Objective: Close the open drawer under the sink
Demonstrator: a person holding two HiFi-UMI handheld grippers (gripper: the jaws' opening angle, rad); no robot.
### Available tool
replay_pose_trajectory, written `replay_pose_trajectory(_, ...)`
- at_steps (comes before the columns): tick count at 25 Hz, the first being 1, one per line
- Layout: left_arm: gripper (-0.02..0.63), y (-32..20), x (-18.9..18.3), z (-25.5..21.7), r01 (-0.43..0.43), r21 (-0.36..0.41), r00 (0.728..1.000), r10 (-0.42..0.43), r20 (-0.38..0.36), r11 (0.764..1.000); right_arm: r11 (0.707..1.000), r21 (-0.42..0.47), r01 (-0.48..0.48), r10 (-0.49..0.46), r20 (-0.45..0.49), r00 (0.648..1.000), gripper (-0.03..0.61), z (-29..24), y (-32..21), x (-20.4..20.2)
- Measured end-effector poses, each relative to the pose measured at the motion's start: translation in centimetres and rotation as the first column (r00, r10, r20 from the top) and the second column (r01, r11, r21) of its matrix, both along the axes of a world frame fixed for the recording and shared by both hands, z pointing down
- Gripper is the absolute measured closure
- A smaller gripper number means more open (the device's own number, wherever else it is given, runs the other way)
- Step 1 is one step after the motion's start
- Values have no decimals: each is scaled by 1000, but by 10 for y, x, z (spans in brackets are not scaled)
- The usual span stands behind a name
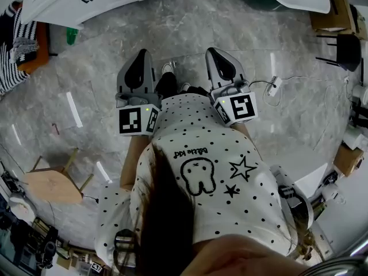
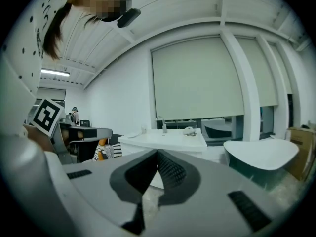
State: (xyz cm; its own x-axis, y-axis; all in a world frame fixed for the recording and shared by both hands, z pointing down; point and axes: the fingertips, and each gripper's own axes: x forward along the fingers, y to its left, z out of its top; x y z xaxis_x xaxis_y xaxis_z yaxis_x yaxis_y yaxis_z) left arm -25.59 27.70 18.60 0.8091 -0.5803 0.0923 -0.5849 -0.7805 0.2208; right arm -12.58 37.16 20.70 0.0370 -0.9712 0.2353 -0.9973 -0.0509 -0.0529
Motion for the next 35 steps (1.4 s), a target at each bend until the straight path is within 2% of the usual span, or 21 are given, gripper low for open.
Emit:
replay_pose_trajectory(5,607,-33,3,4,-28,-2,1000,28,-6,1000,1000,9,-28,28,0,1000,566,2,-30,4)
replay_pose_trajectory(12,607,-54,5,8,-57,-13,998,57,-6,998,999,11,-38,38,-3,999,566,4,-53,4)
replay_pose_trajectory(22,607,-75,6,20,5,-70,1000,-5,13,998,1000,-16,0,0,4,1000,565,13,-73,13)
replay_pose_trajectory(35,607,-124,58,11,70,-63,998,-70,0,996,998,1,57,-57,-16,998,565,2,-133,75)
